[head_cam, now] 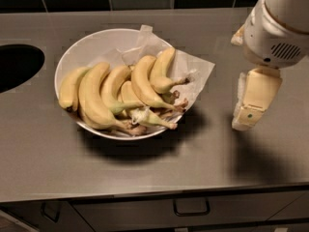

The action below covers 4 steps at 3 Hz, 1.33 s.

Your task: Pick banana from white bowl

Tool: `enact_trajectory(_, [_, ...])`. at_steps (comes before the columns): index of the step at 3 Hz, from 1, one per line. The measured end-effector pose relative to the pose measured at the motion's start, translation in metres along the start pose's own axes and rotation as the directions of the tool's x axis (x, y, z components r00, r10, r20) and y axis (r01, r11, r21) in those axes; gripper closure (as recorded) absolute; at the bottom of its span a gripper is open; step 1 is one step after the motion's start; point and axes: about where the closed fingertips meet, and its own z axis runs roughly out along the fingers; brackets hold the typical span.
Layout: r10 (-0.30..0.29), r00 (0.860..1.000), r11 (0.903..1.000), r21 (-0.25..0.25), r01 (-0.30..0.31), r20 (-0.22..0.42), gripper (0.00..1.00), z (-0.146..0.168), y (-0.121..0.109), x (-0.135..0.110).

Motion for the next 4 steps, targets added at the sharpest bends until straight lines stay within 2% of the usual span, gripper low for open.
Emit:
enact_trajectory(1, [-0.090,0.996,0.9953,0.036,0.090,0.004,0.00,-0.015,0.012,-0.057])
enact_trajectory(2, [-0.090,0.996,0.9953,0.036,0.090,0.004,0.00,-0.015,0.012,-0.057])
enact_trajectory(3, [-0.066,0.998,0.9973,0.033,0.066,-0.003,0.00,-0.032,0.004,-0.075])
enact_trajectory(4, [-0.012,0.998,0.9997,-0.020,0.013,0.056,0.00,-0.027,-0.018,-0.113])
